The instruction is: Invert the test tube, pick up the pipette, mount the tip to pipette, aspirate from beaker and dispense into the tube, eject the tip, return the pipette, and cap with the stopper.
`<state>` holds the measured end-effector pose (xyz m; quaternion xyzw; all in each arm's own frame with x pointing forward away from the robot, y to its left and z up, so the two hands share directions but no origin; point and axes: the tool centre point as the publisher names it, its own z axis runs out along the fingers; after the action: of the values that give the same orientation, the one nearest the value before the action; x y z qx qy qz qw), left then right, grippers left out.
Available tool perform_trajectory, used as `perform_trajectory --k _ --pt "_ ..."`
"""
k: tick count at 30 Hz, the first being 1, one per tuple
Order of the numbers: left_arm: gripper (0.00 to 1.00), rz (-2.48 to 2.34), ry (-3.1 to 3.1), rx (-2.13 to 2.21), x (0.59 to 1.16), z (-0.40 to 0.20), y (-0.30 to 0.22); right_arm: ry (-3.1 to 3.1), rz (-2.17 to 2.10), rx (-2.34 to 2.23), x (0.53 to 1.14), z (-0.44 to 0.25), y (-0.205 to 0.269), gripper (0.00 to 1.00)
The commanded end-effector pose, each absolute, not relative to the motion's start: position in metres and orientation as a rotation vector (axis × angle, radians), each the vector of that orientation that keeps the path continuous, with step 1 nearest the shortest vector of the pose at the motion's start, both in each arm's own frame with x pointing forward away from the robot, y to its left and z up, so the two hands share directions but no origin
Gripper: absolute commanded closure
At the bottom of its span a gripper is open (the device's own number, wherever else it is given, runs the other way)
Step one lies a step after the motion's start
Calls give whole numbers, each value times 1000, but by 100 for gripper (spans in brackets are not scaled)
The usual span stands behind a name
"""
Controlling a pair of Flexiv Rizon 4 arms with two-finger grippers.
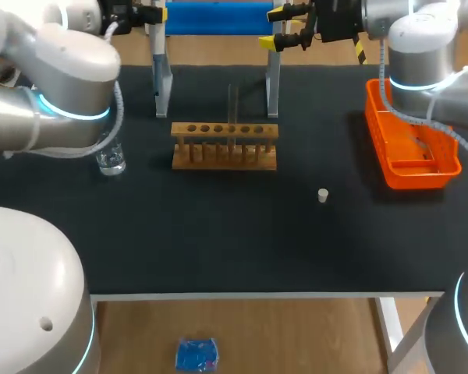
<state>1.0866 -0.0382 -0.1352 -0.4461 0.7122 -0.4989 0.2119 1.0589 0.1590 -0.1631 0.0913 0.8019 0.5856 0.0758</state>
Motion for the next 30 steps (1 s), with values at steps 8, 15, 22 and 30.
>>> perform_trajectory --k 8,15,22,30 --pt "100 -1233 1866 -1363 1117 -140 -58 2410 1752 274 1059 -162 159 0" --pt "100 -1187 1844 -1415 1127 -145 -63 2410 1752 274 1059 -162 159 0" --pt "100 -1153 1834 -1444 1137 -150 -67 2410 1752 274 1059 -162 159 0" --pt "100 -1092 1837 -1486 1148 -158 -69 2410 1752 274 1059 -162 159 0"
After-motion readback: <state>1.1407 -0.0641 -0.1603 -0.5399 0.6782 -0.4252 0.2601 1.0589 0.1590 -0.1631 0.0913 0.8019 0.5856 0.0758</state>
